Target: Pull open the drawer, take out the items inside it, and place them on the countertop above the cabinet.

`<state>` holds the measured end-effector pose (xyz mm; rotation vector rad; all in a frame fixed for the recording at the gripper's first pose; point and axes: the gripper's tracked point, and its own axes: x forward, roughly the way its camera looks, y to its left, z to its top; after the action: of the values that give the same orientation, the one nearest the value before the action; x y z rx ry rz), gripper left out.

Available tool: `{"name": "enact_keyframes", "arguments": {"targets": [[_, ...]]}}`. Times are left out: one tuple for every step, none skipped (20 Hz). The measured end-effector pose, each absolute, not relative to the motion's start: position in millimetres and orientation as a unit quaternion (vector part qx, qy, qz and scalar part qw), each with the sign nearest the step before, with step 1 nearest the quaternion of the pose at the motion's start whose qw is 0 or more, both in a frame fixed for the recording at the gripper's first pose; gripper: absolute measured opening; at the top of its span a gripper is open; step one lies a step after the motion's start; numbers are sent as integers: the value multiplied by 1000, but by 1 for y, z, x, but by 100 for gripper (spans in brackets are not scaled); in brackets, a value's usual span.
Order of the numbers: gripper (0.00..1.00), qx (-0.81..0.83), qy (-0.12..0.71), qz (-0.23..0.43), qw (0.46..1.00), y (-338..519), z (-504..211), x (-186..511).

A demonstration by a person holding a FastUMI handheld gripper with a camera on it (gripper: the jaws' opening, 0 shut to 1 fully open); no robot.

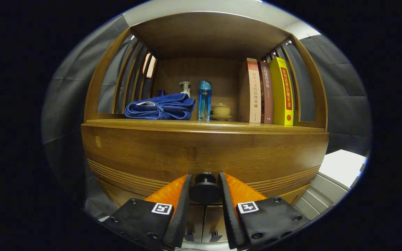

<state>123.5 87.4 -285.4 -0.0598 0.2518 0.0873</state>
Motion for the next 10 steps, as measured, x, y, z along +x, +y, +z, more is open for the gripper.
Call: {"name": "enact_keyframes", "arguments": {"targets": [[51,-31,127,44,990,88,-286,122],[48,-35,126,46,990,87,-286,123],[46,-36,125,46,990,88,-285,125],[44,-37,128,48,990,88,-287,126],[42,-35,130,49,990,87,-285,125],[42,-30,127,47,990,87,-284,126],[43,-26,126,48,991,87,-282,126],[42,-25,124,48,991,86,-281,125],[42,-26,122,50,991,86,-279,122],[42,-29,120,51,991,86,-278,120]]}}
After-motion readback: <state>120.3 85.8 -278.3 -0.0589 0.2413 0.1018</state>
